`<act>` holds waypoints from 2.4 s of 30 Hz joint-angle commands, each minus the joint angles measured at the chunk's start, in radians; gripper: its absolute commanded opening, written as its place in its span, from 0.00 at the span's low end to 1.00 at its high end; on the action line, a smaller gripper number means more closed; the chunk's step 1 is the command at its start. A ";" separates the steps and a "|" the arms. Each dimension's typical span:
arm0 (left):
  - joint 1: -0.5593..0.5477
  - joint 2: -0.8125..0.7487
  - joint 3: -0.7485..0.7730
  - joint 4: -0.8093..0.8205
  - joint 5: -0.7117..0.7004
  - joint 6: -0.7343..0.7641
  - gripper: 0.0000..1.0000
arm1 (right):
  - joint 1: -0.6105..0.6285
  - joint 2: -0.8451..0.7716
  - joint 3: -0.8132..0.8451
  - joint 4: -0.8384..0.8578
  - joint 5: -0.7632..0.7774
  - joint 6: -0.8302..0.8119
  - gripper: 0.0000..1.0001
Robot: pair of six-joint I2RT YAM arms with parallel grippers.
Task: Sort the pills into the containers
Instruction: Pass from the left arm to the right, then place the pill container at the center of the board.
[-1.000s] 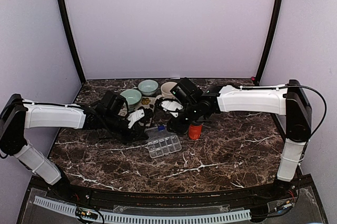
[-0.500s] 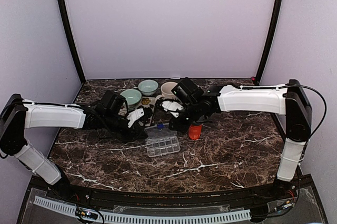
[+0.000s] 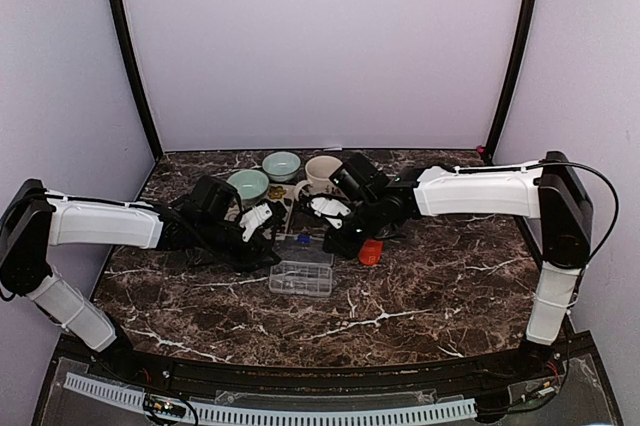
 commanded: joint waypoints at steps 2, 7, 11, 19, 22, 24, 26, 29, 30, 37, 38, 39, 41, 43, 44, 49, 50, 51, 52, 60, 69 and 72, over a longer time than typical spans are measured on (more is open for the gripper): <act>0.000 -0.019 -0.036 0.018 -0.068 -0.058 0.41 | -0.020 -0.017 -0.027 0.065 0.011 0.035 0.08; -0.001 -0.035 -0.062 0.054 -0.162 -0.103 0.47 | -0.021 -0.018 -0.043 0.072 0.033 0.046 0.08; 0.002 -0.040 -0.068 0.068 -0.201 -0.133 0.48 | -0.021 -0.016 -0.050 0.079 0.042 0.057 0.08; 0.003 -0.075 -0.092 0.090 -0.269 -0.183 0.49 | -0.022 0.007 -0.030 0.087 0.046 0.077 0.07; 0.003 -0.096 -0.099 0.086 -0.287 -0.202 0.49 | -0.021 0.008 -0.037 0.097 0.057 0.084 0.07; 0.003 -0.106 -0.107 0.093 -0.291 -0.222 0.49 | -0.021 0.004 -0.041 0.099 0.066 0.089 0.06; 0.002 -0.114 -0.118 0.108 -0.282 -0.240 0.49 | -0.021 -0.001 -0.048 0.107 0.074 0.094 0.06; 0.003 -0.118 -0.130 0.121 -0.266 -0.262 0.49 | -0.021 -0.002 -0.047 0.110 0.084 0.099 0.06; 0.003 -0.120 -0.133 0.122 -0.262 -0.266 0.49 | -0.021 0.001 -0.045 0.110 0.085 0.100 0.06; 0.002 -0.114 -0.154 0.145 -0.229 -0.274 0.49 | -0.021 0.041 -0.006 0.079 0.078 0.102 0.07; 0.003 -0.109 -0.155 0.148 -0.227 -0.276 0.49 | -0.021 0.046 0.000 0.072 0.072 0.101 0.07; 0.003 -0.105 -0.155 0.150 -0.224 -0.278 0.49 | -0.020 0.052 0.004 0.066 0.067 0.100 0.07; 0.002 -0.099 -0.155 0.156 -0.219 -0.281 0.49 | -0.021 0.061 0.008 0.061 0.062 0.096 0.07; 0.003 -0.093 -0.150 0.158 -0.217 -0.285 0.49 | -0.021 0.067 0.012 0.061 0.062 0.092 0.08; 0.003 -0.090 -0.148 0.158 -0.217 -0.285 0.49 | -0.021 0.071 0.014 0.061 0.062 0.090 0.08; 0.002 -0.073 -0.136 0.154 -0.210 -0.289 0.49 | -0.021 0.088 0.034 0.051 0.069 0.081 0.16; 0.003 -0.070 -0.134 0.153 -0.208 -0.289 0.49 | -0.021 0.088 0.034 0.052 0.070 0.082 0.19; 0.002 -0.068 -0.133 0.151 -0.207 -0.289 0.49 | -0.021 0.087 0.034 0.054 0.072 0.081 0.24; 0.003 -0.067 -0.130 0.149 -0.206 -0.289 0.49 | -0.021 0.083 0.035 0.056 0.072 0.082 0.32; 0.003 -0.070 -0.114 0.136 -0.217 -0.295 0.49 | -0.021 0.051 0.032 0.068 0.100 0.076 0.57; 0.002 -0.100 -0.110 0.113 -0.230 -0.316 0.49 | -0.020 0.010 0.012 0.084 0.111 0.075 0.59; 0.002 -0.120 -0.115 0.109 -0.236 -0.322 0.49 | -0.016 -0.003 0.013 0.079 0.111 0.081 0.59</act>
